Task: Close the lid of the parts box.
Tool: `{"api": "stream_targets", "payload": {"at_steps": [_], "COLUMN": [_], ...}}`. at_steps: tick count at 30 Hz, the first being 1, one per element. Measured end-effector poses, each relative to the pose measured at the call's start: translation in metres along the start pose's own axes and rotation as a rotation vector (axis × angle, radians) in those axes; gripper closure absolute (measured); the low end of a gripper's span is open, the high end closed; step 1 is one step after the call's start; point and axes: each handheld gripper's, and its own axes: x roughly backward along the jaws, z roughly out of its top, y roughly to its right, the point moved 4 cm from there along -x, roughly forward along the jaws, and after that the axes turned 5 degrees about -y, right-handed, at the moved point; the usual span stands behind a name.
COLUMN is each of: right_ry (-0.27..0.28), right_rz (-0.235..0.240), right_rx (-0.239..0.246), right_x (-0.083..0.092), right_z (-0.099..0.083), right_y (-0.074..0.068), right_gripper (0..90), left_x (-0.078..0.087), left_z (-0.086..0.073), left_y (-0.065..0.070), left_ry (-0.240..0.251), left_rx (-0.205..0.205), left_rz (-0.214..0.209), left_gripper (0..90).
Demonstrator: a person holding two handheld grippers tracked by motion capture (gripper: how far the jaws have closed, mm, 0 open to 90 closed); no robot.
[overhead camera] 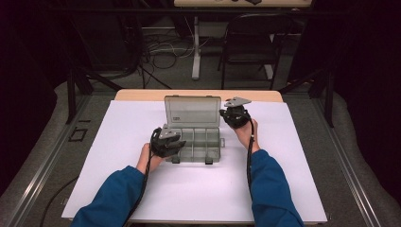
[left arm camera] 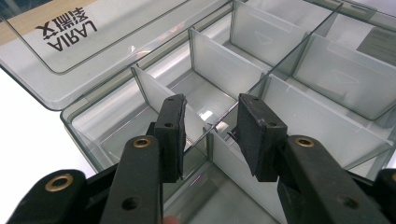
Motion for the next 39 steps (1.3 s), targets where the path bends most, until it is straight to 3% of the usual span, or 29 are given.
{"api": "stream_targets", "payload": {"at_steps": [8,15,17,23,29,33,39], "right_ry": [0.029,0.040,0.039,0.042,0.042,0.040,0.032], "right_rz": [-0.012,-0.011,-0.008,-0.005,-0.008,-0.006,-0.006], "right_rx": [0.022,0.027,0.025,0.026,0.029,0.029,0.033], "right_x": [0.007,0.009,0.009,0.009,0.009,0.008,0.008], "right_z": [0.004,0.001,0.000,-0.002,-0.002,-0.002,-0.001], "right_y": [-0.002,-0.003,-0.003,-0.003,-0.003,-0.004,-0.005], "right_gripper": [90.0,90.0,90.0,90.0,90.0,90.0,90.0], "left_x": [0.000,0.000,-0.001,0.003,0.014,0.022,0.031], "left_z": [0.000,0.001,0.002,0.007,0.014,0.019,0.029], "left_y": [0.000,0.002,0.003,0.001,-0.011,-0.023,-0.045], "left_ry": [0.001,-0.005,0.001,0.038,0.105,0.134,0.160], "left_rx": [0.002,-0.029,-0.042,-0.051,-0.020,0.002,0.031], "left_rz": [0.005,0.030,0.004,0.015,0.092,0.117,0.156], "left_gripper": [62.5,61.0,54.5,25.2,7.0,0.0,0.0]}}
